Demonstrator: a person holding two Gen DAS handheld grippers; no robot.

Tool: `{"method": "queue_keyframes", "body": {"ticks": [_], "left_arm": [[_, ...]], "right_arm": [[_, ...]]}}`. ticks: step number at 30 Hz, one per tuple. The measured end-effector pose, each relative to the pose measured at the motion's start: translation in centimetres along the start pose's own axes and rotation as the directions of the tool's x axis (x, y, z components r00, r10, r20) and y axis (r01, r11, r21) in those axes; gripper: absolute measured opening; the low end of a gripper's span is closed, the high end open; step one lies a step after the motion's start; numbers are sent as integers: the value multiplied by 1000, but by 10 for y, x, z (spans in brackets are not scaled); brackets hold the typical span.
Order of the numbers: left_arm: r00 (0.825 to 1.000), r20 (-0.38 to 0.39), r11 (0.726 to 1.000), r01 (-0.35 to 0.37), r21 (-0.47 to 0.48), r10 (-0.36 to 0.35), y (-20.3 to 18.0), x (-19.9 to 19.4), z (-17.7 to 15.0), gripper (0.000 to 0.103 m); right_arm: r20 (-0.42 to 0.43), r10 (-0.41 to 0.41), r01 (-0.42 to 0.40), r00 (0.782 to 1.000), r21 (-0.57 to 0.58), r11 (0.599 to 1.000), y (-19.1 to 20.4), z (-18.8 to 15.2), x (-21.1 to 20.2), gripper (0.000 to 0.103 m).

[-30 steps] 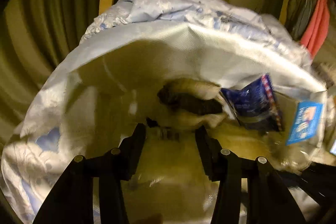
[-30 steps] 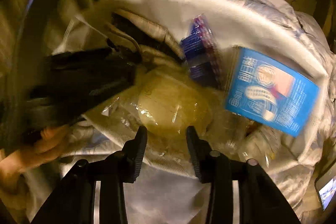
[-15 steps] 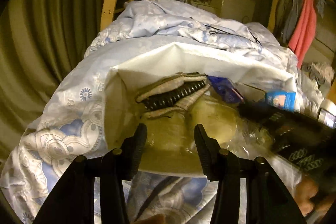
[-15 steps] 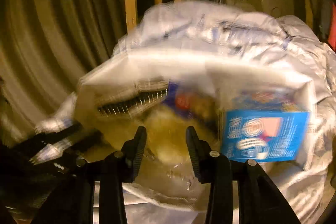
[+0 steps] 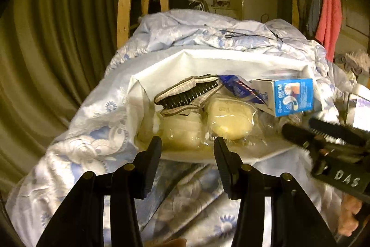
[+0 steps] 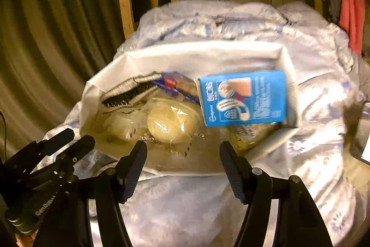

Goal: Organize objects

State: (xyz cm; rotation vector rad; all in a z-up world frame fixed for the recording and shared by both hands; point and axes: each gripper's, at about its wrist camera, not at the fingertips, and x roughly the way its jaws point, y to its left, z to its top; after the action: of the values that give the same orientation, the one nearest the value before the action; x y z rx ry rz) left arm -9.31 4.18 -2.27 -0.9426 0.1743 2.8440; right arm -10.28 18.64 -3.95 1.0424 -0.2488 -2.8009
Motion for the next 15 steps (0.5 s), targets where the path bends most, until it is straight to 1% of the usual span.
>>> {"method": "queue_keyframes", "body": {"ticks": [2, 4, 8, 10, 15], "left_arm": [[1000, 28, 1000, -14, 1, 14, -1, -12, -3, 47], [998, 54, 1000, -21, 0, 21, -2, -22, -6, 47], [993, 114, 999, -42, -2, 42, -4, -34, -13, 47], [992, 119, 999, -46, 2, 46, -5, -32, -15, 47], [998, 64, 1000, -24, 5, 24, -8, -17, -23, 47]], "right_arm": [[60, -35, 37, 998, -21, 999, 3, -6, -16, 65], [127, -70, 77, 990, -58, 995, 10, -12, -35, 65], [195, -77, 96, 978, -90, 991, 19, -19, -49, 65], [189, -86, 106, 978, -99, 989, 21, -23, -46, 65], [106, -127, 137, 986, -94, 986, 19, -36, -26, 65]]}}
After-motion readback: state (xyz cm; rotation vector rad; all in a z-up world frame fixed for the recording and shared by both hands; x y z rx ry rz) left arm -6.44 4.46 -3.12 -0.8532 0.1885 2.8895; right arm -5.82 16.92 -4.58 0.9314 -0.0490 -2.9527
